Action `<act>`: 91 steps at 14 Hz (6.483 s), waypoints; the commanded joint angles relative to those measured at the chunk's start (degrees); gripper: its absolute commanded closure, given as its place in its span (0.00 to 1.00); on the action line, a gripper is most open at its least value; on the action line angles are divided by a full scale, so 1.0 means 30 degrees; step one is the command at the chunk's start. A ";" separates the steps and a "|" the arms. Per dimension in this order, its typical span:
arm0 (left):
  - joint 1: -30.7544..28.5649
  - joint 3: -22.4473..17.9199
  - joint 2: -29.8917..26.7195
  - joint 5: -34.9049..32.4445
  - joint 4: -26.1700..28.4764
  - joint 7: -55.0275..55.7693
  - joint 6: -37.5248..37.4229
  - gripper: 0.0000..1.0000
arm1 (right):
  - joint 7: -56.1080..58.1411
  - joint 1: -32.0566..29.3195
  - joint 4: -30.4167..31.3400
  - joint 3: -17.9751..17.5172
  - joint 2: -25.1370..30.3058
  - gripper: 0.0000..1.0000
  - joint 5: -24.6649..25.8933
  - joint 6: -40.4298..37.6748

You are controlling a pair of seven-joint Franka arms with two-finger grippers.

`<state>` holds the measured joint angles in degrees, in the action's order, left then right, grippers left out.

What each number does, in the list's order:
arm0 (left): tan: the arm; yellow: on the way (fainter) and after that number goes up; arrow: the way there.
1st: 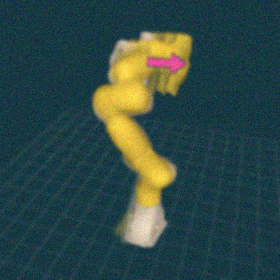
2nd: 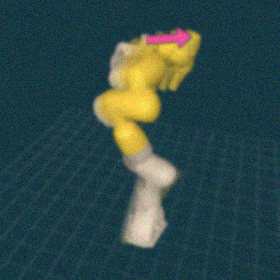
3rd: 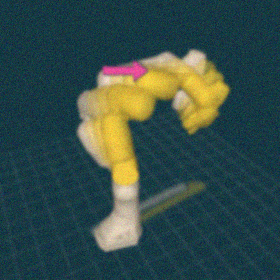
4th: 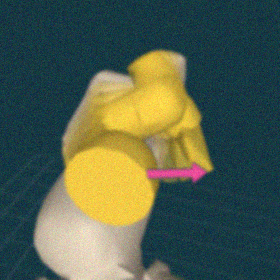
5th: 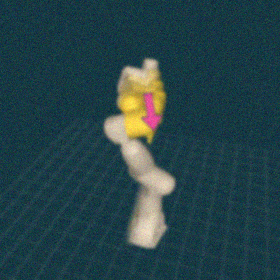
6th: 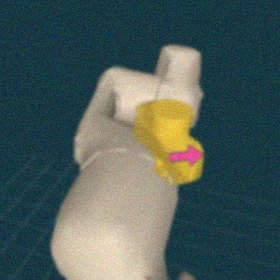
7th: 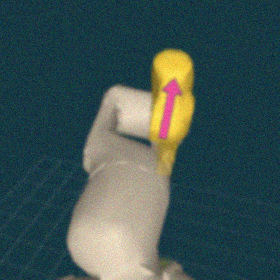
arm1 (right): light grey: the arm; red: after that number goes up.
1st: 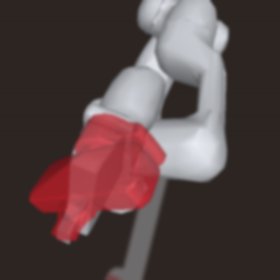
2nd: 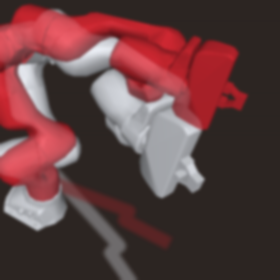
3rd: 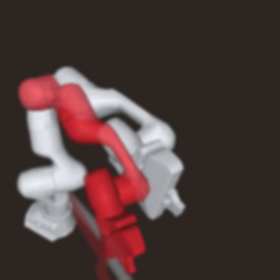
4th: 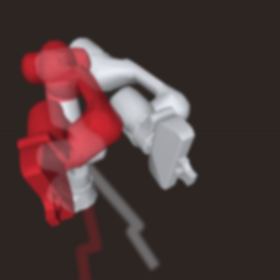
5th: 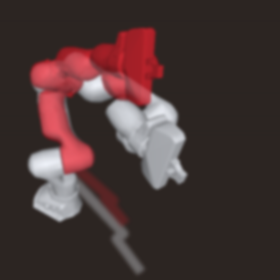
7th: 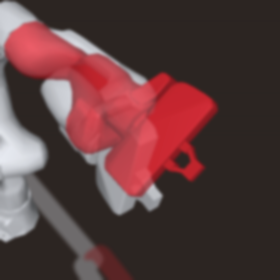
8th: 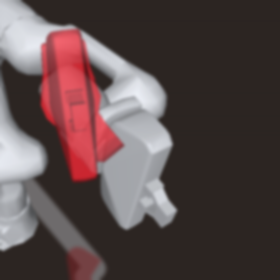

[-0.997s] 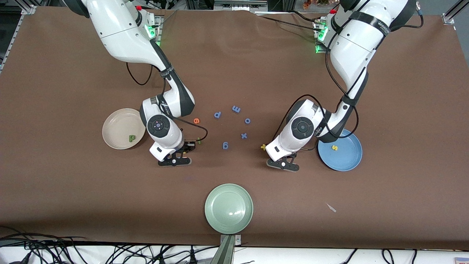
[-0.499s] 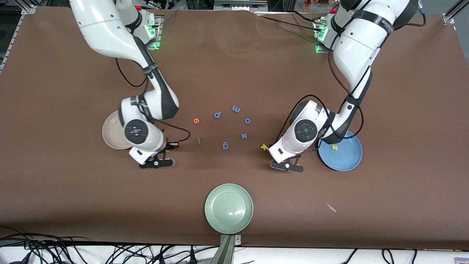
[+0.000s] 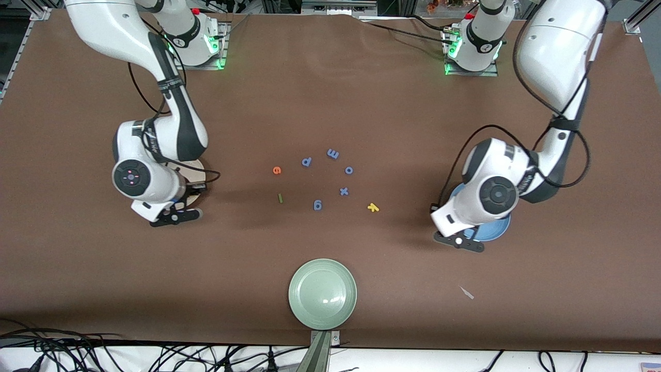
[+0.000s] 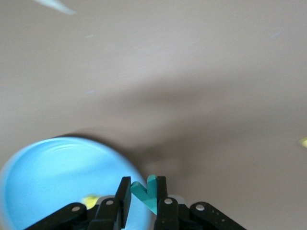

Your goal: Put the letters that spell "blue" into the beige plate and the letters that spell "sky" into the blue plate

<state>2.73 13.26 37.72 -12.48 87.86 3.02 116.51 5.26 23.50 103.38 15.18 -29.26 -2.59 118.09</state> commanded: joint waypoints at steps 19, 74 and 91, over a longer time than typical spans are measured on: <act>0.2746 0.0914 0.1245 0.2868 -0.1445 1.5791 0.0888 0.00 | -0.8512 0.3236 0.0049 -0.2100 0.0115 0.00 -0.1510 0.1326; -0.4572 0.2023 -0.2230 -0.1466 0.3472 0.0430 0.0223 0.00 | -0.4126 0.2801 -0.0997 0.2617 0.0788 0.00 -0.1481 -0.3232; 0.0028 -0.3482 -1.4596 0.4921 0.4756 -0.1709 -0.6699 0.00 | -0.3102 -0.0589 -0.4347 -0.1421 0.4445 0.00 -0.0226 -0.8310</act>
<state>1.85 3.78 -4.85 0.87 98.80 -0.49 94.44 -5.99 27.64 87.40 15.86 -20.82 -5.35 93.48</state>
